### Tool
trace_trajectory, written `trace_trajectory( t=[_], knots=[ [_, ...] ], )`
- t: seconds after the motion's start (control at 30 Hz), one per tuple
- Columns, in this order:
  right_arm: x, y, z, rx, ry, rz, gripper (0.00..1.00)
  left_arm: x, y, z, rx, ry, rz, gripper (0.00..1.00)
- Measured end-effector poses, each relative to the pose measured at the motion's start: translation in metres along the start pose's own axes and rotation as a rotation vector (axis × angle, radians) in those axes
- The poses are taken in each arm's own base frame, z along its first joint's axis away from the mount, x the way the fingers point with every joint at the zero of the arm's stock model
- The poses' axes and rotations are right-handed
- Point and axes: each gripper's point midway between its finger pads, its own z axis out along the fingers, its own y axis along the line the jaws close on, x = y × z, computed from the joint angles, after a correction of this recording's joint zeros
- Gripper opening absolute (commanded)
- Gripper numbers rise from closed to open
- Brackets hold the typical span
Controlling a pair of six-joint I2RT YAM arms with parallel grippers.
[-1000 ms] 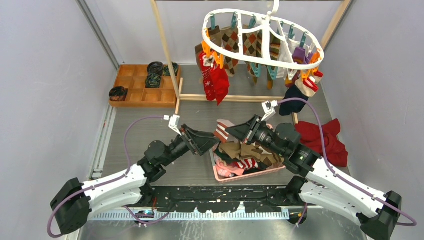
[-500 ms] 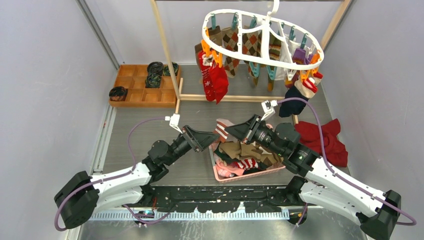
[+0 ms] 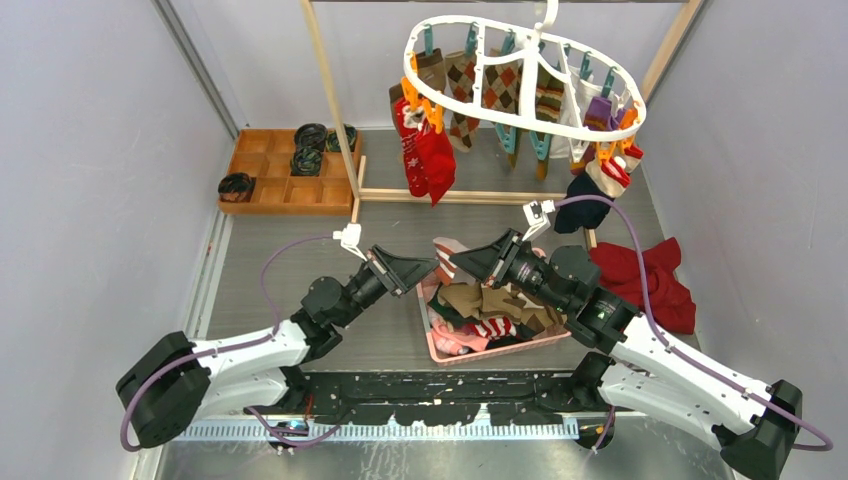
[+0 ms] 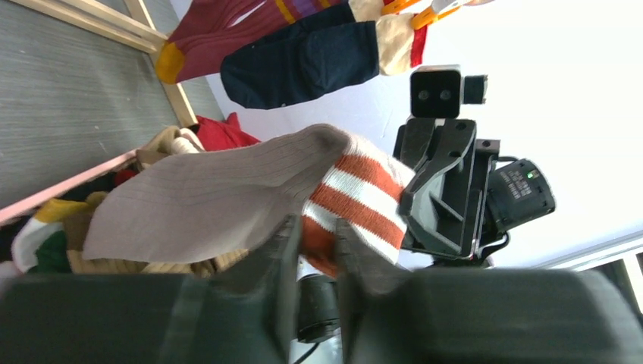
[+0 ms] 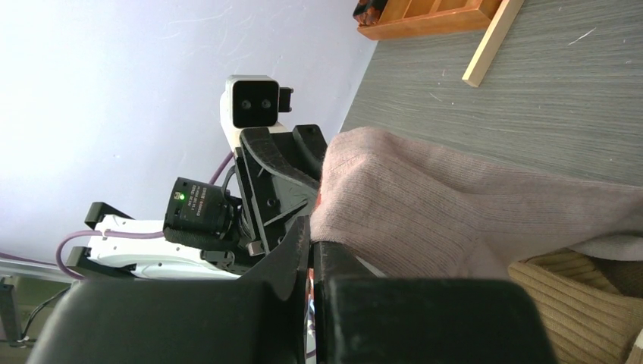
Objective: Clip the socks to the hanger
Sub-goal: Pick up the sock from the bin.
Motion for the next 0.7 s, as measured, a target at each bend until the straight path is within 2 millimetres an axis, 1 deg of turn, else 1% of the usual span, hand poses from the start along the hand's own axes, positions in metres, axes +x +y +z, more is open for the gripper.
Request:
trace_trajectory(
  t=[0.03,0.07,0.1,0.17,0.23,0.33,0.43,0.57,0.63,0.7],
  knots=[
    [0.0,0.0,0.0,0.0,0.0,0.0,0.01,0.0,-0.001,0.001,0.002,-0.001,-0.003,0.05],
    [0.0,0.0,0.0,0.0,0.0,0.0,0.01,-0.001,-0.002,0.002,0.006,-0.003,-0.008,0.01],
    [0.0,0.0,0.0,0.001,0.0,0.0,0.02,-0.001,-0.003,0.002,0.01,-0.005,-0.015,0.0],
    [0.0,-0.001,0.0,0.005,0.0,-0.001,0.07,-0.003,-0.007,0.004,0.019,-0.009,-0.024,0.0],
    [0.001,-0.004,-0.002,0.019,0.001,-0.008,0.21,-0.005,-0.01,0.005,0.024,-0.015,-0.033,0.0],
    [0.002,-0.012,-0.006,0.056,0.009,-0.045,0.37,-0.01,-0.016,0.007,0.009,-0.025,-0.056,0.0],
    [0.0,-0.018,-0.013,0.117,0.036,-0.136,0.47,-0.021,-0.028,0.007,-0.022,-0.047,-0.076,0.0],
    [-0.018,-0.01,-0.028,0.16,0.043,-0.32,0.61,-0.044,-0.05,0.0,-0.094,-0.096,-0.101,0.0],
    [-0.028,-0.003,-0.039,0.154,0.031,-0.424,0.67,-0.054,-0.058,-0.004,-0.133,-0.116,-0.112,0.0],
    [-0.033,0.0,-0.046,0.141,0.024,-0.507,0.71,-0.059,-0.059,-0.007,-0.182,-0.125,-0.125,0.0]
  ],
)
